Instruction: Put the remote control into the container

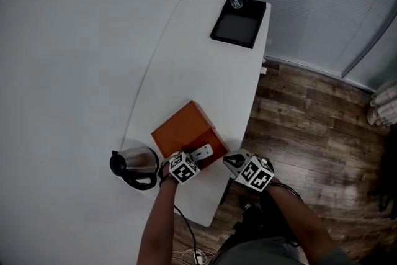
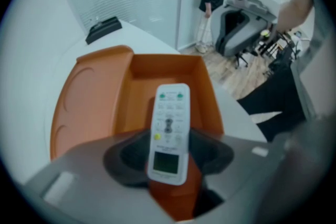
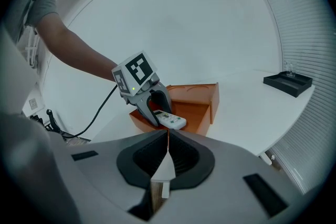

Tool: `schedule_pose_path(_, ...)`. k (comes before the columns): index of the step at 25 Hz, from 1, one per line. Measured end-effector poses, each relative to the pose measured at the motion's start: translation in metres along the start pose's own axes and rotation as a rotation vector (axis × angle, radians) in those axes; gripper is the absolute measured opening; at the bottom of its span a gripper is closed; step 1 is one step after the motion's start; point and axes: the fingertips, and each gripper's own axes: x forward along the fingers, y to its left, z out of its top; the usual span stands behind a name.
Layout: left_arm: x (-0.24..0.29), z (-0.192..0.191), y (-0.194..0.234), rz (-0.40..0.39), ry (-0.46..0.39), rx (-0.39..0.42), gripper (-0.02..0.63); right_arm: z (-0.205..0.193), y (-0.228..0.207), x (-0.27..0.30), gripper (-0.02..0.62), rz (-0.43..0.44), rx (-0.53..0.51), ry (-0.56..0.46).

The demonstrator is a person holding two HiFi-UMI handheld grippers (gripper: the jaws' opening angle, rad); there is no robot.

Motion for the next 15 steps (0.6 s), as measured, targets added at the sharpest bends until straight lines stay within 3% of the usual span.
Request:
schedule_pose_path(10,0.012,-0.007,0.001,0.055,0.065,0.017,0.224,-0.003,0.006,0.006,0.017,0.023,-0.002,0.007)
schedule_pose_path(15,0.012,-0.007,0.002,0.074,0.057,0.018,0.230,-0.006,0.008,0.005,0.017,0.034,0.011,0.005)
